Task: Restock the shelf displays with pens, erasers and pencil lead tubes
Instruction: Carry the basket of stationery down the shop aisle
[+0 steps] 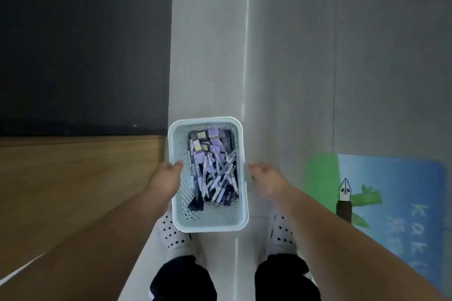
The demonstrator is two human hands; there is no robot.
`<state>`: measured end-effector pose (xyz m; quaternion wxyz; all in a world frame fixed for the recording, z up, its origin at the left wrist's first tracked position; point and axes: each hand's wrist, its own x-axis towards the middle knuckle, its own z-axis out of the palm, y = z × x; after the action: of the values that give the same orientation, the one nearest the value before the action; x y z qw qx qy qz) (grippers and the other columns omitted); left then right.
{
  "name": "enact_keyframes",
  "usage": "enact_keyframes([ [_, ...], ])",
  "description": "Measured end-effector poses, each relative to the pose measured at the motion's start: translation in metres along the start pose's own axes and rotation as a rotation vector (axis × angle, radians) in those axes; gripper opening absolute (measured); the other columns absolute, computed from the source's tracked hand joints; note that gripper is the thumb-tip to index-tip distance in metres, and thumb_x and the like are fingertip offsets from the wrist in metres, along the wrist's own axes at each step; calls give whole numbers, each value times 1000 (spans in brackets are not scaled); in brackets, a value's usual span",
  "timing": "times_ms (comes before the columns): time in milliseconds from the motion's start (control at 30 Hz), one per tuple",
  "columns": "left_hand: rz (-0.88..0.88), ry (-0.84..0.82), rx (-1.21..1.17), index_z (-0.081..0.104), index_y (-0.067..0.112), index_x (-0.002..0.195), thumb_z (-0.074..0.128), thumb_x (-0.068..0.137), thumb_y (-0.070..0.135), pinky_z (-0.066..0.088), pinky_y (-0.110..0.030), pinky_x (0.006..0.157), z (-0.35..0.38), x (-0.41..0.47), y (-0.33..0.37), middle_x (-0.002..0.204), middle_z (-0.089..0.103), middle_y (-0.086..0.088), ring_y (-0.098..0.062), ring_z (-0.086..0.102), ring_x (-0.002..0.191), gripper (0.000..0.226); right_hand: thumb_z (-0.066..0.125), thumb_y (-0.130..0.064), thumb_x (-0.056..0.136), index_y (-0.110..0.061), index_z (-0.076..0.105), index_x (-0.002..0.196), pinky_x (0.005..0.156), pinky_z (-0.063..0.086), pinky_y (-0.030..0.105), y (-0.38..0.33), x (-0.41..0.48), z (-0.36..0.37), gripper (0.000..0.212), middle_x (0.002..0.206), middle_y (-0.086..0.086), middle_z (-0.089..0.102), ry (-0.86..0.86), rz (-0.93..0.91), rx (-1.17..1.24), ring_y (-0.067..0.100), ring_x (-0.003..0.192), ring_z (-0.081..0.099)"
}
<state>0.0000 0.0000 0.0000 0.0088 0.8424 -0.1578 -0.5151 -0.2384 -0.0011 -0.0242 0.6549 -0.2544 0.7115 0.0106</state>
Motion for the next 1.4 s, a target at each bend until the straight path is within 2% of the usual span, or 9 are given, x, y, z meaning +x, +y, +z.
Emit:
enact_keyframes([
  [67, 23, 75, -34, 51, 17, 138, 47, 103, 39, 41, -38, 94, 3, 20, -7, 128, 57, -2, -30, 54, 120, 41, 45, -41, 105, -7, 59, 121, 99, 48, 34, 7, 17, 13, 40, 107, 11, 62, -10, -14, -49, 31, 107, 61],
  [167, 16, 137, -95, 62, 20, 119, 47, 99, 34, 49, -36, 84, 0, 40, -19, 109, 69, -7, -28, 64, 98, 28, 37, -42, 108, -7, 50, 133, 92, 42, 32, 5, 23, 22, 45, 122, 15, 61, -12, 3, -176, 33, 113, 58],
  [333, -10, 5, -152, 63, 22, 122, 50, 98, 37, 51, -53, 100, -3, 40, -21, 121, 68, -7, -31, 63, 111, 31, 31, -33, 110, -7, 48, 128, 85, 45, 33, 3, 22, 25, 36, 122, 20, 63, 35, -16, -302, 35, 110, 61],
  [500, 4, -21, -174, 59, 16, 131, 52, 100, 40, 49, -52, 102, -4, 4, 0, 126, 66, -9, -32, 62, 117, 40, 26, -30, 111, -7, 45, 140, 99, 46, 39, -17, -24, -2, 42, 132, 19, 60, 59, -42, -292, 34, 120, 58],
  [667, 6, -20, -185, 58, 10, 131, 56, 99, 44, 46, -53, 105, -20, -92, 39, 131, 63, -13, -36, 58, 122, 47, 28, -37, 110, -14, 52, 131, 93, 48, 38, -35, -123, -54, 39, 120, 13, 64, 101, -94, -225, 23, 97, 57],
  [867, 104, -84, -211, 60, 24, 128, 56, 98, 45, 44, -52, 107, -73, -282, 119, 128, 66, -4, -31, 58, 122, 36, 34, -34, 109, -25, 39, 78, 58, 32, 28, -92, -306, -150, 32, 72, -3, 44, 167, -250, -96, 11, 65, 40],
  [1133, 363, -121, -314, 67, 24, 96, 60, 95, 36, 54, -45, 92, -140, -500, 247, 95, 73, -2, -24, 67, 91, 14, 38, -32, 109, -9, 53, 99, 65, 37, 26, -188, -493, -260, 30, 83, -1, 50, 253, -477, 68, 14, 77, 43],
  [1233, 474, -154, -326, 64, 18, 94, 52, 103, 29, 52, -33, 69, -159, -538, 289, 75, 70, 5, -16, 63, 71, 19, 39, -31, 108, -6, 50, 95, 62, 35, 25, -228, -521, -286, 31, 80, 2, 46, 305, -545, 93, 14, 73, 41],
  [1400, 572, -231, -375, 64, 18, 86, 54, 102, 28, 50, -34, 73, -195, -544, 370, 74, 70, 3, -16, 62, 68, 21, 42, -31, 107, -10, 52, 89, 62, 34, 30, -312, -526, -318, 29, 75, -1, 46, 351, -590, 102, 12, 69, 39],
])
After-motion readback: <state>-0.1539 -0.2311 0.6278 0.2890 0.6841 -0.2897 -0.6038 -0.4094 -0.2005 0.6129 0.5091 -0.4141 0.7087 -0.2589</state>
